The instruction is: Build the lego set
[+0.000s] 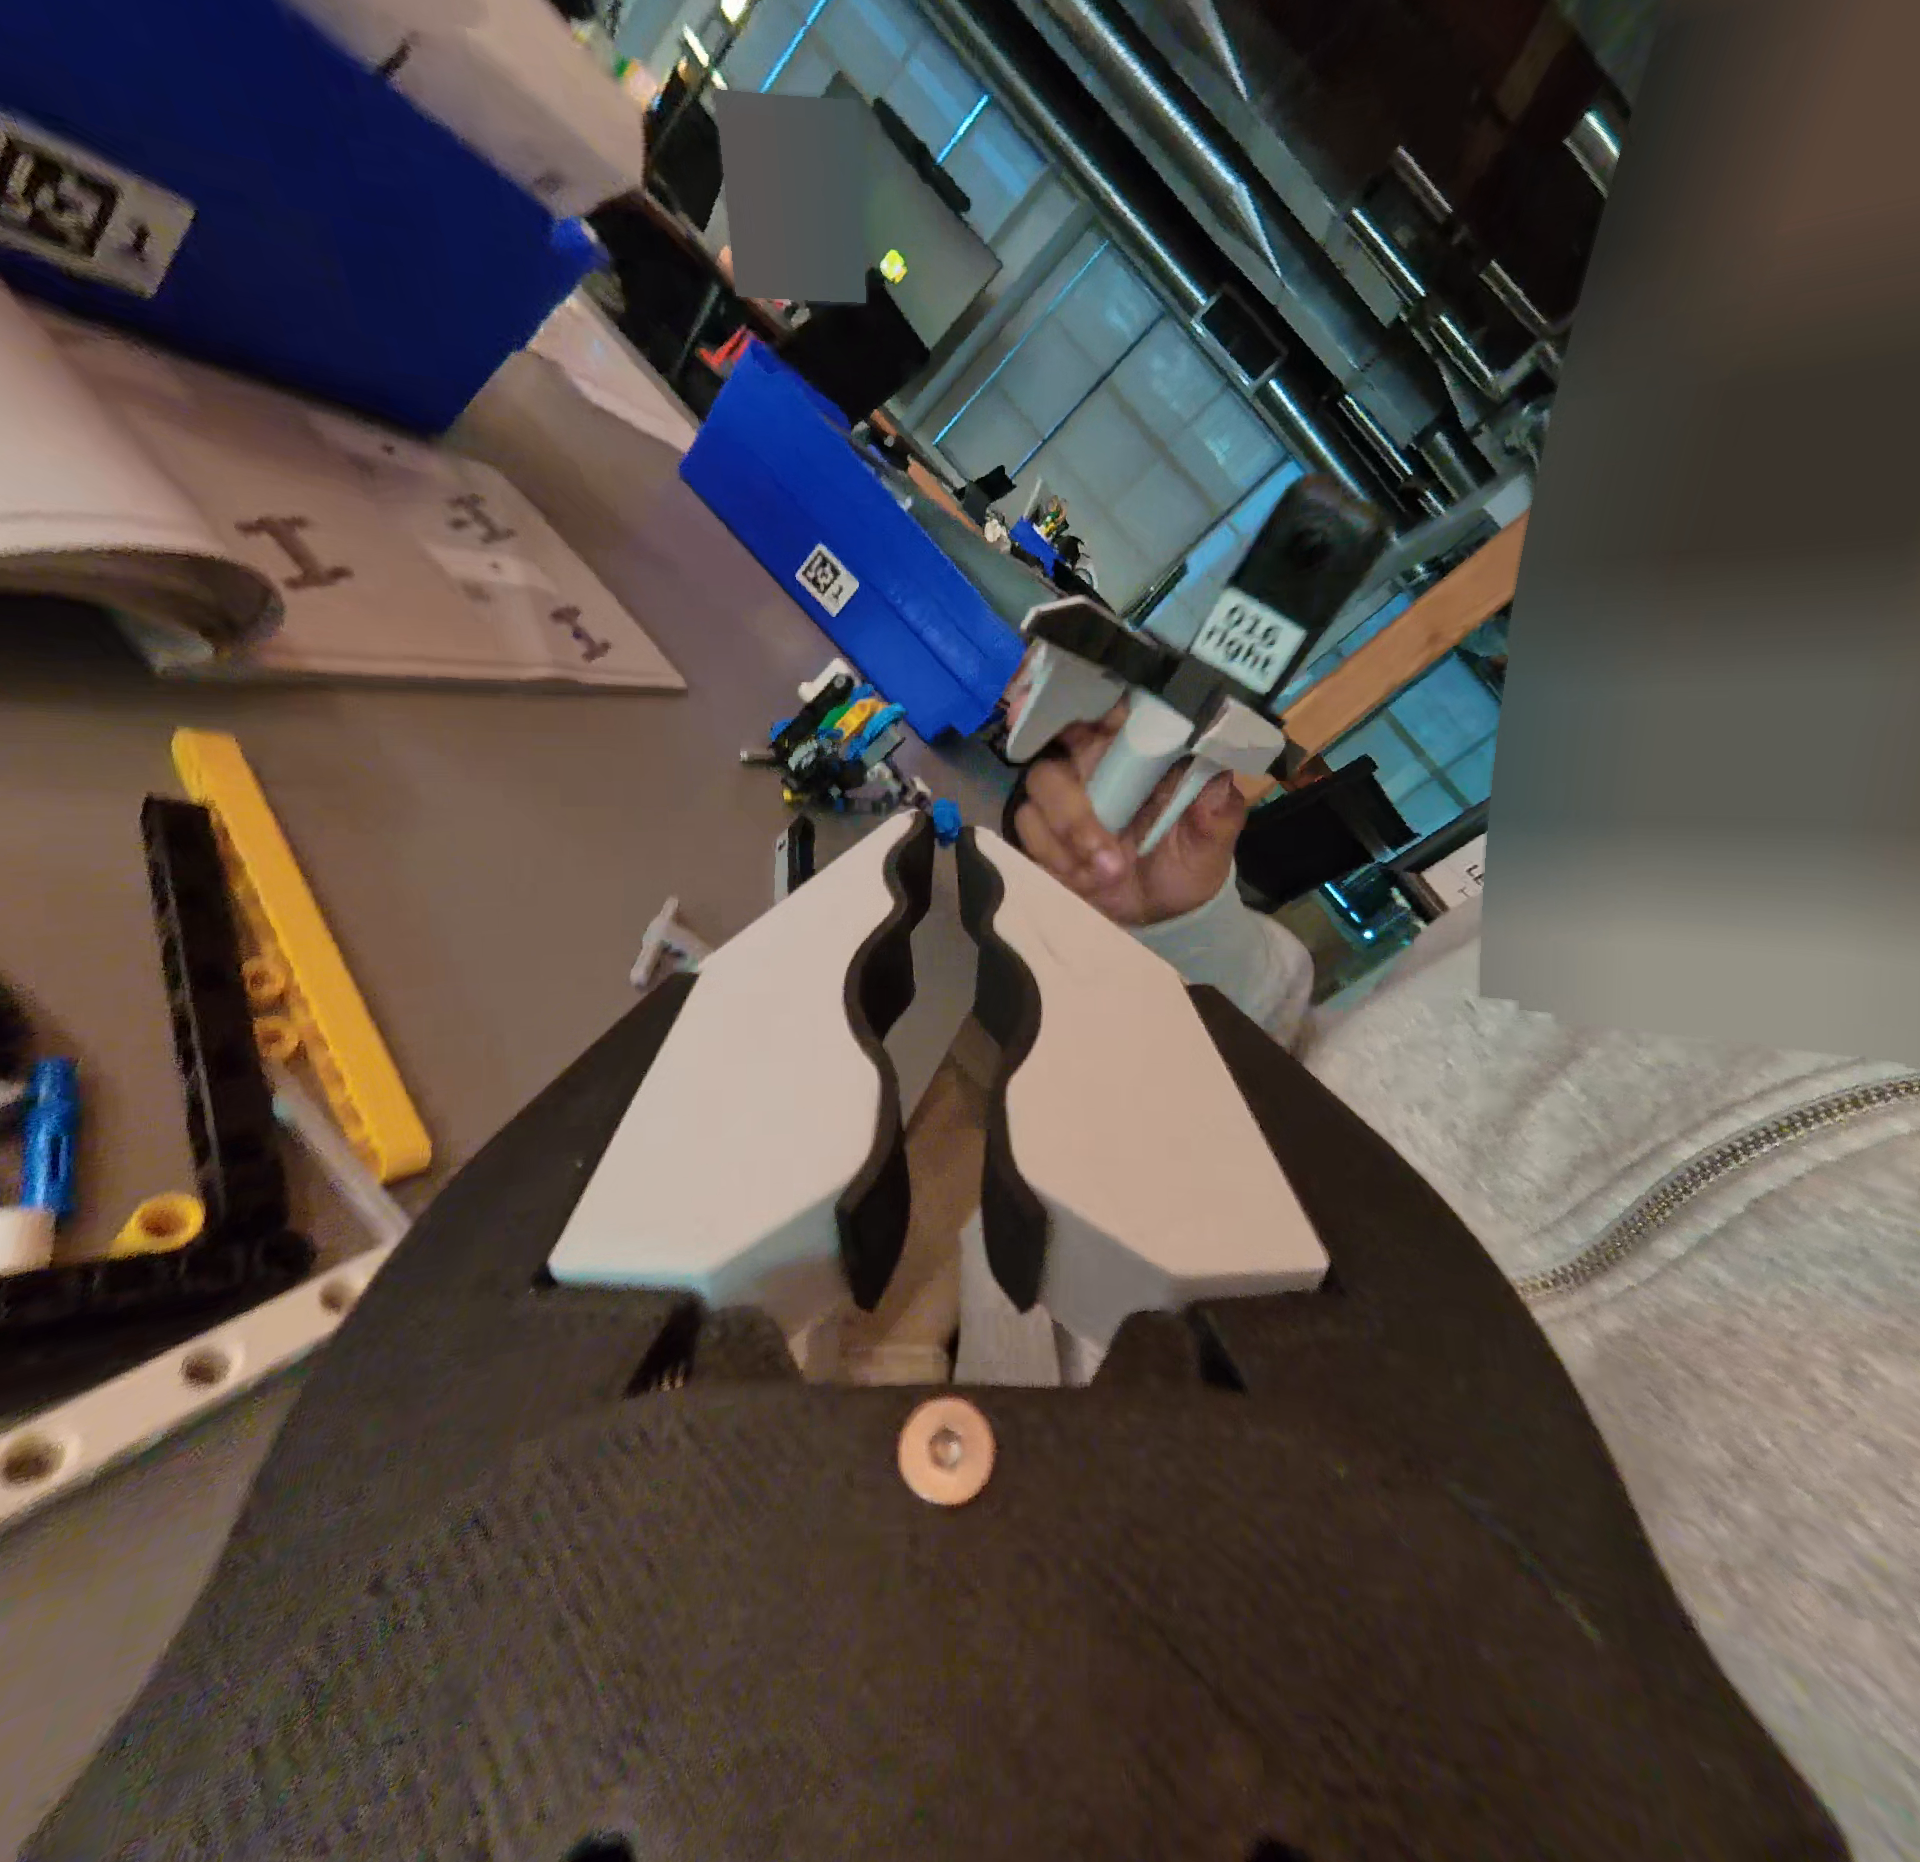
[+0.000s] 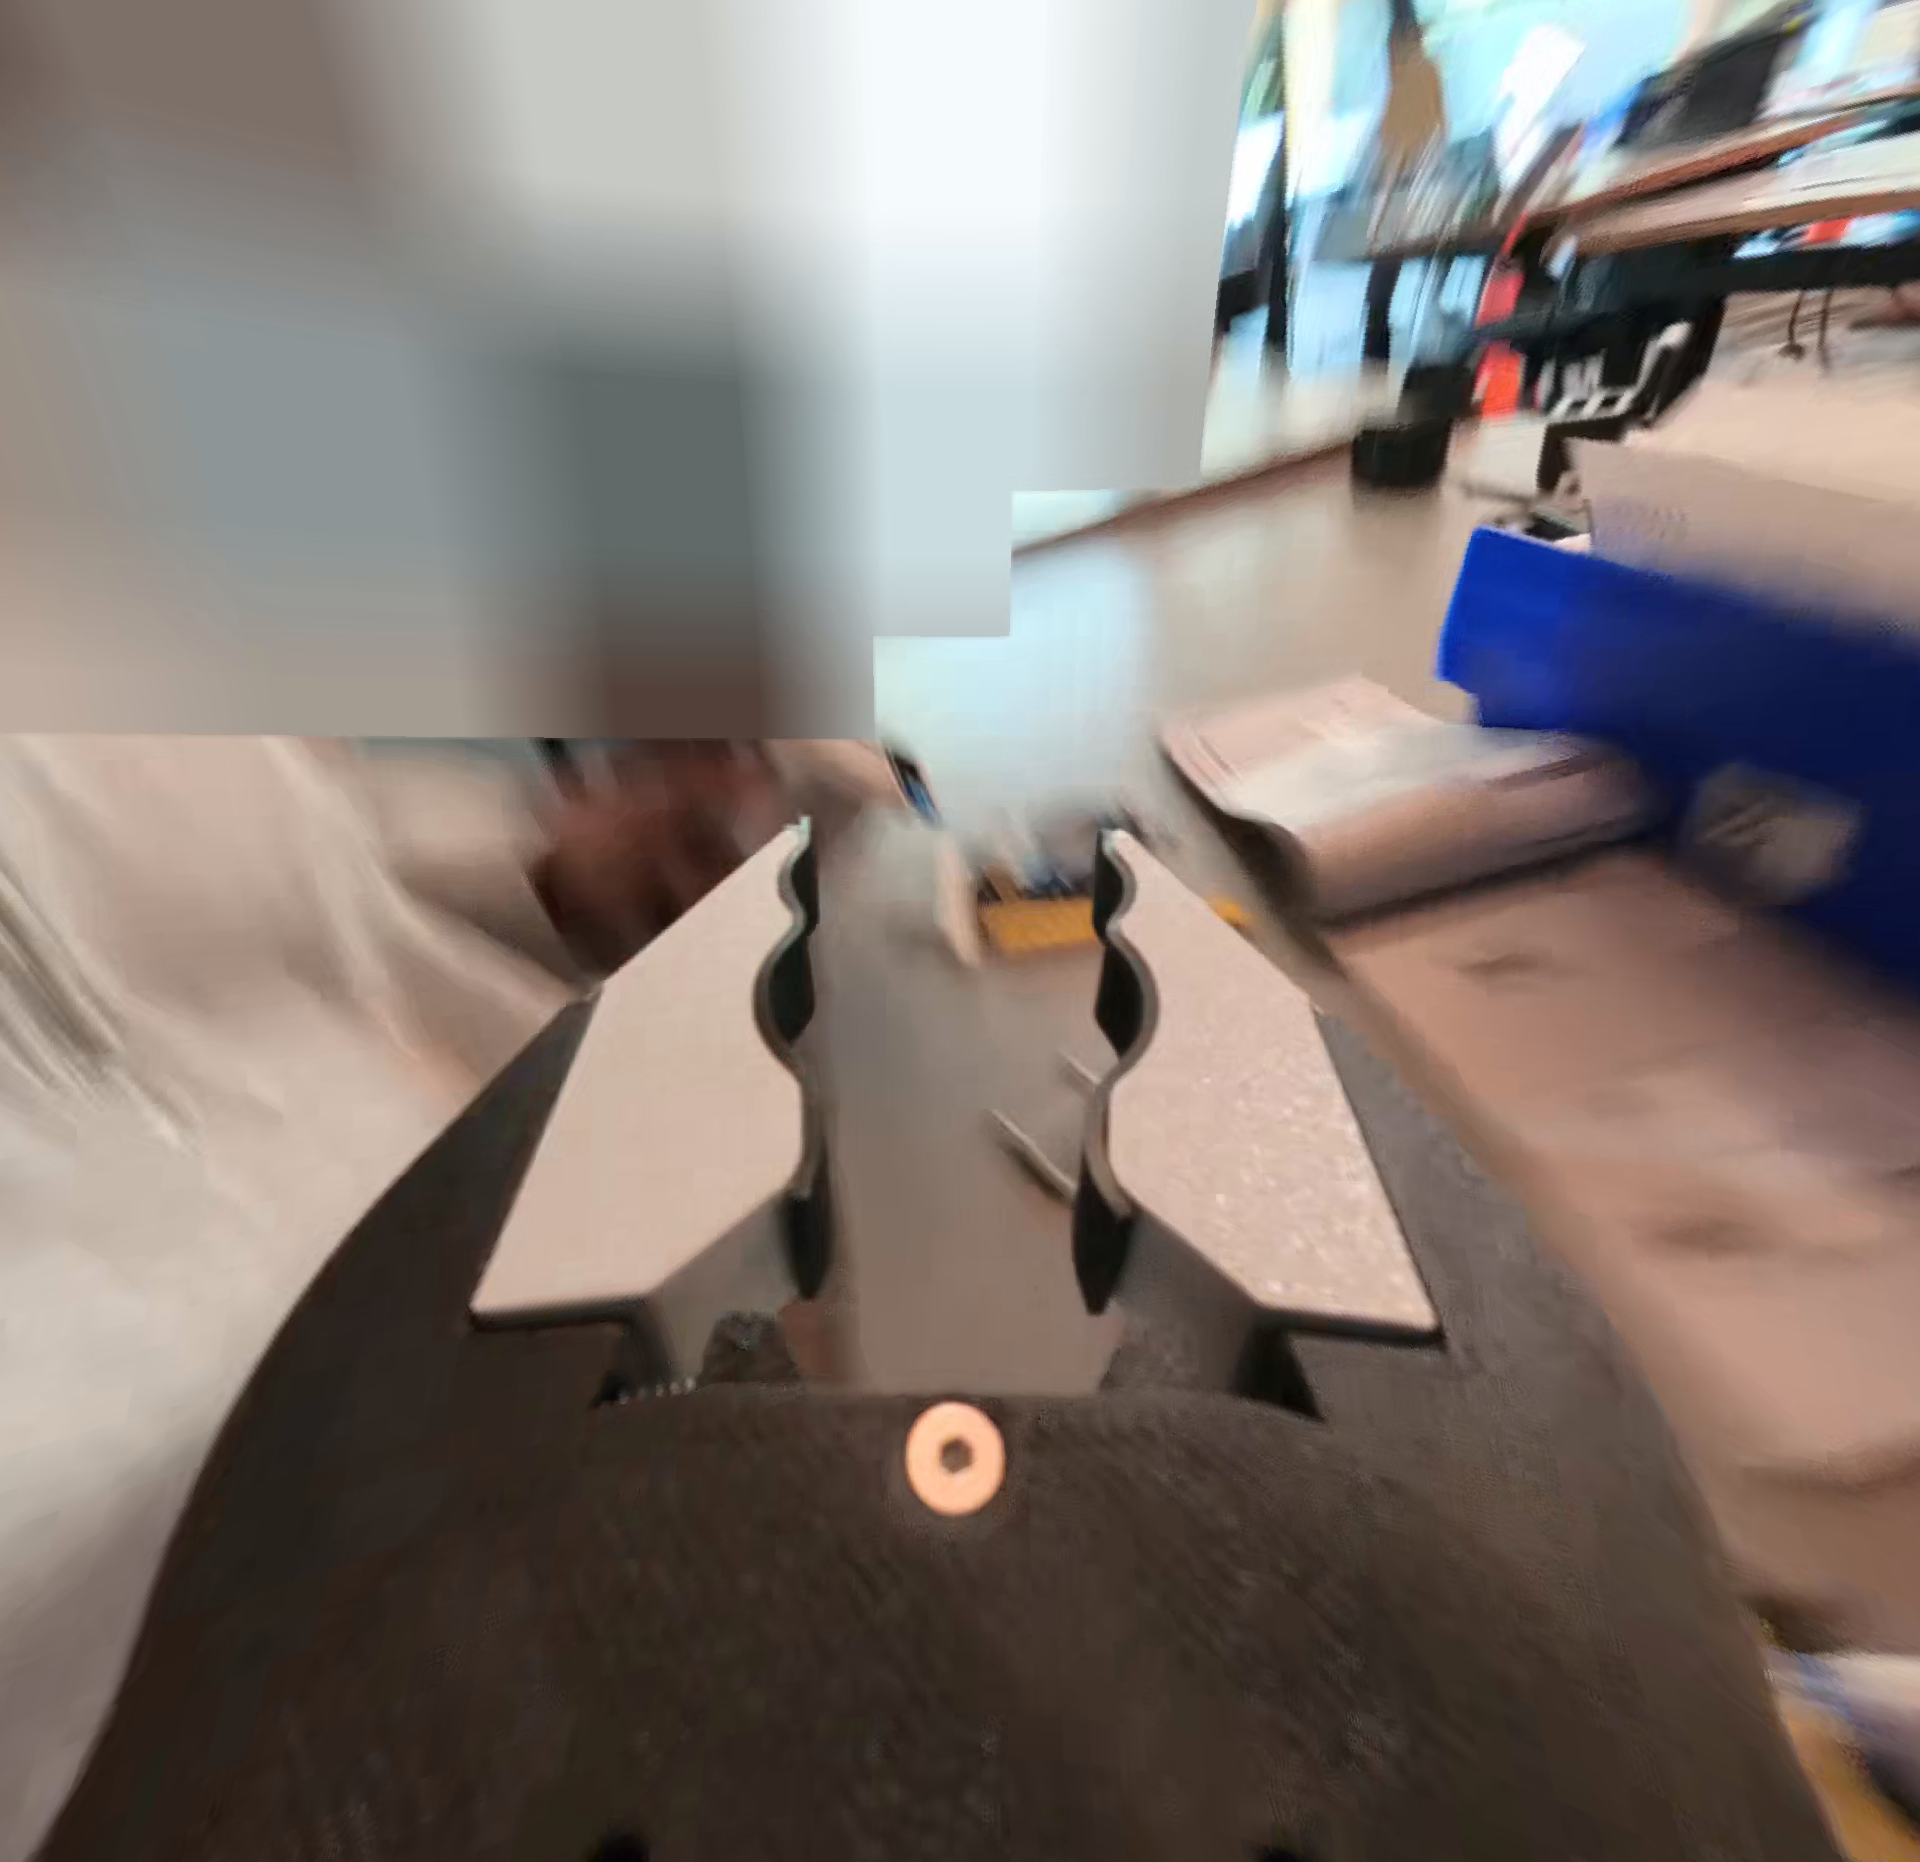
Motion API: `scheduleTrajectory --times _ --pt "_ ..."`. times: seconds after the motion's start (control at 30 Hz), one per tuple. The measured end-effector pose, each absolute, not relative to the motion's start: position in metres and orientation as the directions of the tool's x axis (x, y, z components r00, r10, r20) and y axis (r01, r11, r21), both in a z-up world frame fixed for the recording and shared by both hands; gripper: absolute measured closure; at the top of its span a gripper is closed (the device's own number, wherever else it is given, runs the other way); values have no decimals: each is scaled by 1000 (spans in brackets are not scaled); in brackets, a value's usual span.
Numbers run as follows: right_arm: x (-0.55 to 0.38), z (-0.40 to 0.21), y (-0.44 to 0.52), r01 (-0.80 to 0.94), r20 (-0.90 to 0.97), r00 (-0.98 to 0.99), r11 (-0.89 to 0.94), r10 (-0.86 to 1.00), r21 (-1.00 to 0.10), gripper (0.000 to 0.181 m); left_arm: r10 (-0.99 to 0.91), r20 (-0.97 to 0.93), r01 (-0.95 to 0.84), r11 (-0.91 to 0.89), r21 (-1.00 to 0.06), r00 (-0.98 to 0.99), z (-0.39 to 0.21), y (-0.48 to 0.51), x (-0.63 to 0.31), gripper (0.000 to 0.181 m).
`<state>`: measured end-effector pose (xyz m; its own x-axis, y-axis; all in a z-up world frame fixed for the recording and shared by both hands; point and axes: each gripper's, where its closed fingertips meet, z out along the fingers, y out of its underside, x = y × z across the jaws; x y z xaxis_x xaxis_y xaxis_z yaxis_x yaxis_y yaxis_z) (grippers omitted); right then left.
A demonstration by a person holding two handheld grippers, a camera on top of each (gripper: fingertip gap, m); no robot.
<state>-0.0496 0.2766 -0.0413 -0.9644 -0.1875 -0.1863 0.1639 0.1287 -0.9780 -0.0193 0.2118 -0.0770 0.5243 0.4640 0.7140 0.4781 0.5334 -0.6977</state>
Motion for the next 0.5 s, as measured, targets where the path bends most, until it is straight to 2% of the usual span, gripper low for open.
scheduleTrajectory --times 0.07,0.17,0.3,0.43,0.5 --pt "-49 -61 272 -83 20 -976 288 -216 -954 130 454 737 517 526 -676 501 -86 210 -14 180" --pt "-52 -99 265 -364 198 -911 481 -362 -798 132 439 761 549 527 -648 477 -97 207 -8 180" --pt "-52 -139 257 -577 217 -787 564 -577 -591 128 393 791 580 539 -611 468 -98 206 -4 180" --pt "-56 -168 252 -684 168 -696 573 -698 -451 122 383 800 588 543 -600 463 -100 205 -4 180" --pt "-57 -177 252 -704 136 -674 576 -726 -414 120 373 806 593 546 -592 460 -101 204 -4 180"
